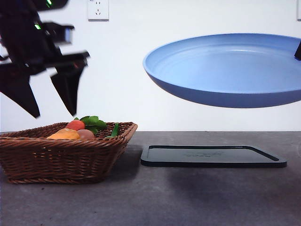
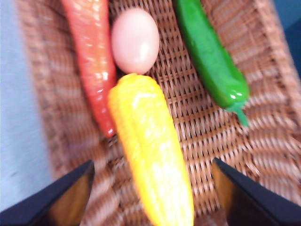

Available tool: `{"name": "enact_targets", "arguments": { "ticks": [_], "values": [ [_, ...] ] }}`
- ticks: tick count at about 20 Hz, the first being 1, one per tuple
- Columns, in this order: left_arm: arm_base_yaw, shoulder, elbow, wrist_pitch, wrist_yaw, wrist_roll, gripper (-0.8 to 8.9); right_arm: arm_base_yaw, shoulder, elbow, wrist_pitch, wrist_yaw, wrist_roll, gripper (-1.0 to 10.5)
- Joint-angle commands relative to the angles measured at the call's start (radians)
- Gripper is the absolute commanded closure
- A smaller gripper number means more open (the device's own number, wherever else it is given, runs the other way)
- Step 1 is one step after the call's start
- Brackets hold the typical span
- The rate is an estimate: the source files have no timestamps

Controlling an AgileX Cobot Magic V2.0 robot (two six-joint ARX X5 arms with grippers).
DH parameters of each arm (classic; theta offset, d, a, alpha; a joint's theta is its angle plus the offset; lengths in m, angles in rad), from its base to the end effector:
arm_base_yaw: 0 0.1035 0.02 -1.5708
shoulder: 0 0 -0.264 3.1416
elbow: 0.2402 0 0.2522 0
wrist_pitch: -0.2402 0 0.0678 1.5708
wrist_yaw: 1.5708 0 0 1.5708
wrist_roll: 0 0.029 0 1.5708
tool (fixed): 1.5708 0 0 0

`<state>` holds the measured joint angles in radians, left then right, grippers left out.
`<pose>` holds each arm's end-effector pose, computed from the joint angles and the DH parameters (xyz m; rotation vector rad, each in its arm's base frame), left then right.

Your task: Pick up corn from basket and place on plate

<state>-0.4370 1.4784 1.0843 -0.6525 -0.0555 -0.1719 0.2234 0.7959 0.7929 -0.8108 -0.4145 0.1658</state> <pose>0.2664 -0.1227 0.2439 0.1016 1.0439 -0.2563 0.1390 0.0436 0.2828 0.2301 0.8722 0.5327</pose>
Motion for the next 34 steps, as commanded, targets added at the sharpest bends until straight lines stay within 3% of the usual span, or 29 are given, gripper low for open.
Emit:
{"name": "enact_targets", "arguments": {
  "ticks": [1,14,22,27,30,34],
  "values": [
    [-0.010,0.070,0.024,0.024,-0.006,-0.016,4.11,0.002,0.006,0.021,0.019,-0.003,0.018,9.4],
    [-0.014,0.185,0.024,0.042,-0.005,-0.024,4.68,0.002,0.006,0.021,0.056,-0.003,0.017,9.4],
    [-0.014,0.186,0.024,0.019,-0.005,-0.032,6.40,0.002,0.006,0.021,0.056,-0.004,0.017,9.4],
    [-0.015,0.153,0.054,0.012,0.006,-0.032,6.51,0.002,0.008,0.021,0.055,-0.004,0.021,9.4],
    [-0.021,0.077,0.103,0.010,0.066,-0.053,6.51,0.002,0.047,0.021,0.070,-0.003,0.030,9.4],
    [-0.066,-0.026,0.154,0.049,0.245,-0.085,6.50,0.002,0.191,0.021,0.154,-0.004,0.064,9.4]
  ]
}}
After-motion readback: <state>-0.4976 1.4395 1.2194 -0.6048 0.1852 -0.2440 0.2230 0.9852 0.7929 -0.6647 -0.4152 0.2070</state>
